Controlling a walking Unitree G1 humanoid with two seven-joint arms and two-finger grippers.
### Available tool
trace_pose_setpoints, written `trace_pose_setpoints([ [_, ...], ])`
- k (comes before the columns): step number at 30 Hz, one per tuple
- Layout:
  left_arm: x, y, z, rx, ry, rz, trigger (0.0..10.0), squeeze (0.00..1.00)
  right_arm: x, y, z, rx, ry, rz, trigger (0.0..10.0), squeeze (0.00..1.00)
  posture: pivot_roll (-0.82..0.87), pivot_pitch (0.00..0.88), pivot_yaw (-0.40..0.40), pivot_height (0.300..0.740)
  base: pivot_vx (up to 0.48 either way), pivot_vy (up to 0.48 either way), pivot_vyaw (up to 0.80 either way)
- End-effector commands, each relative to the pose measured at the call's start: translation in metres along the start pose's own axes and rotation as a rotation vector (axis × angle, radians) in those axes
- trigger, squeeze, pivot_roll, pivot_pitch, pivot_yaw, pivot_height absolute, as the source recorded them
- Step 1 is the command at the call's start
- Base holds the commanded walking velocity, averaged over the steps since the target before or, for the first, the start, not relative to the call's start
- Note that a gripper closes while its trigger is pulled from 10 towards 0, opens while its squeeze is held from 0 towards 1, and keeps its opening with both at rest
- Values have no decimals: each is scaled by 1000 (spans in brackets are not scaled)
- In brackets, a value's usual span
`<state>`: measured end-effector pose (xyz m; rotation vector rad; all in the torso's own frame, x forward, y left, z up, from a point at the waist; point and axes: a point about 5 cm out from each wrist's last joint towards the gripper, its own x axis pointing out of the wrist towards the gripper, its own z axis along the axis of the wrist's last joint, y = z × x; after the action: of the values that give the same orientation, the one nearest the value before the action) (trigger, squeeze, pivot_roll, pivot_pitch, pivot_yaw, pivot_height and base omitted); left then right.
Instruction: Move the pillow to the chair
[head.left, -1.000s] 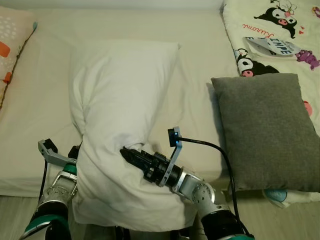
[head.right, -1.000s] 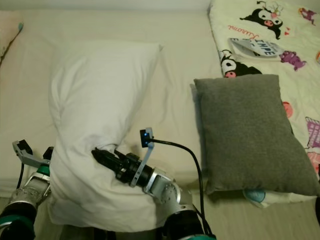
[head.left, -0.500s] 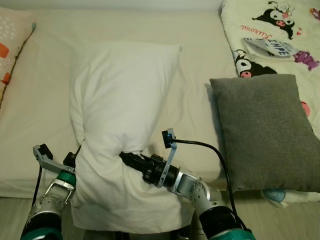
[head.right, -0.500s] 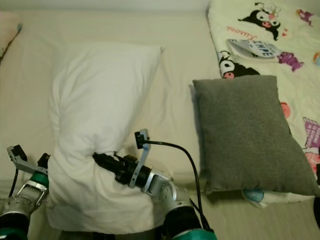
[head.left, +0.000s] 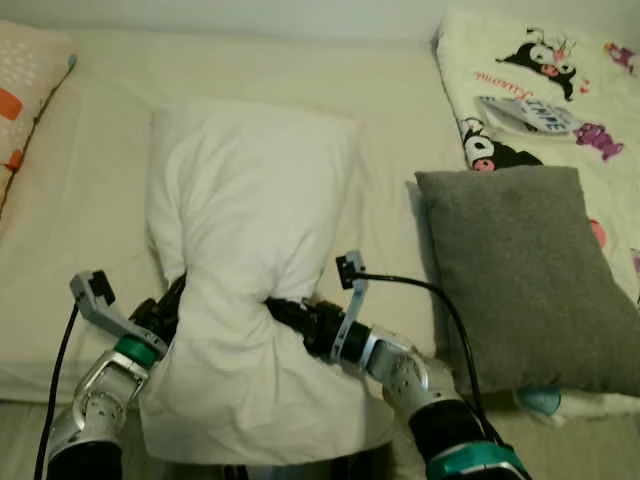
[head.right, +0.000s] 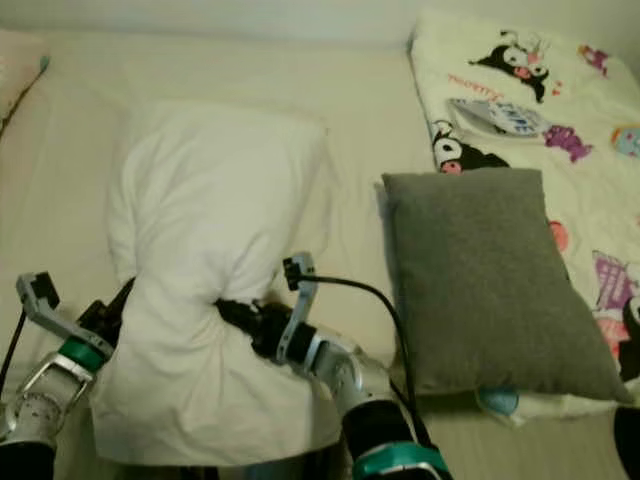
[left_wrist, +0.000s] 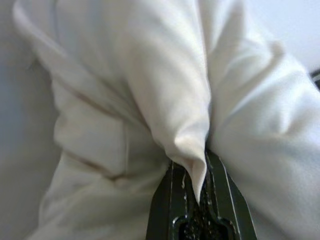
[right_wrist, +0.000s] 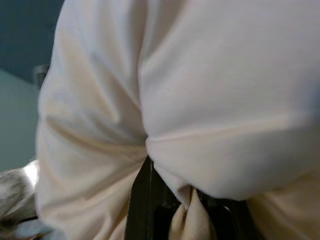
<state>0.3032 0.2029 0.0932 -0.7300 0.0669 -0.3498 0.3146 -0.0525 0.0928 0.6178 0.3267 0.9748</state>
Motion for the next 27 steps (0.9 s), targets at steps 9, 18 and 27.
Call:
trace_pose_setpoints([
  [9, 20, -50, -7, 170, 23, -71, 0, 0, -3, 6, 18, -42, -128, -69, 0, 0, 81, 25, -10, 595, 0, 0, 0],
  [18, 36, -73, 5, 260, -7, -61, 0, 0, -2, 16, 39, -115, -218, -67, 0, 0, 72, 0, 1, 595, 0, 0, 0],
  [27, 39, -83, 7, 312, -13, -55, 0, 0, 1, 20, 47, -141, -266, -90, 4706, 0, 76, 0, -2, 595, 0, 0, 0],
])
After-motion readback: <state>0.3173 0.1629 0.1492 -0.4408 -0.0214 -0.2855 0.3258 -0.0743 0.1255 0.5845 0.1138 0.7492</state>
